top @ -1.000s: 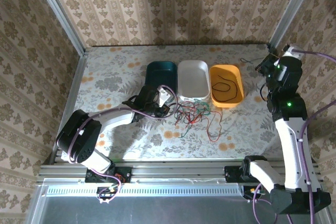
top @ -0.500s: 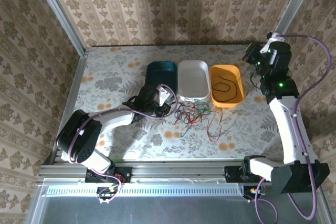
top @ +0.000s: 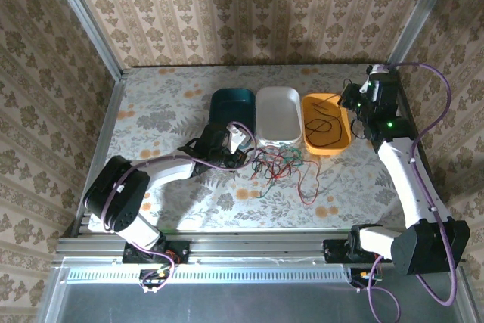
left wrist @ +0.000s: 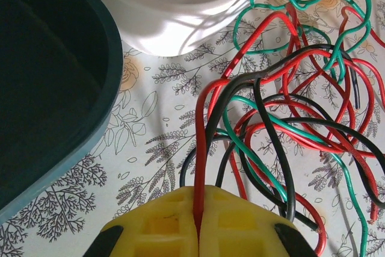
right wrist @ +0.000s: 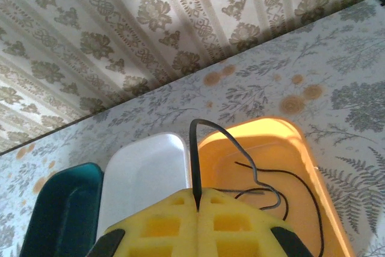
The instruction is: Untangle the cables
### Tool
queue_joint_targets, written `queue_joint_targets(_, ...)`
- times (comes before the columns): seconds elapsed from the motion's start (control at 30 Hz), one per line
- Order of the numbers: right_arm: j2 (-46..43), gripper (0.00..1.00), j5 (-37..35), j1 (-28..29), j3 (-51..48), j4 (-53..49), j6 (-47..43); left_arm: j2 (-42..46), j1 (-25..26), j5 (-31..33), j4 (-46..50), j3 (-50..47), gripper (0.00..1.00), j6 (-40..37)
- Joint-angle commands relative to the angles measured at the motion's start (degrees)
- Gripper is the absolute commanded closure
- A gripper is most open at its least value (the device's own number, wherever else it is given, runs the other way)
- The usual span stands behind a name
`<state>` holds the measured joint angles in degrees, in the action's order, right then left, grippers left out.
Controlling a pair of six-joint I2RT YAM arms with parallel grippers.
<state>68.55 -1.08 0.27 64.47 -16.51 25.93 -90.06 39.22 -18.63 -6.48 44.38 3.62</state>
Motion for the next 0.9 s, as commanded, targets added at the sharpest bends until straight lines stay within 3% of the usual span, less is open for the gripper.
queue_joint_targets(0.0,0.1,1.00,-4.8,0.3,-0.5,-1.3,1.7,-0.6,-0.5,-1.5,-0.5,1.4,1.00,1.5)
queue_joint_targets(0.5,11.6,1.00,-7.7,6.6,-6.0,-12.2,9.3,-0.1,-0.5,-1.9,0.1,1.4,1.00,1.6)
queue_joint_targets(0.87,27.5,1.00,-8.7,7.2,2.3,-20.6,10.8,0.0,-0.5,-2.0,0.2,1.3,1.00,1.7)
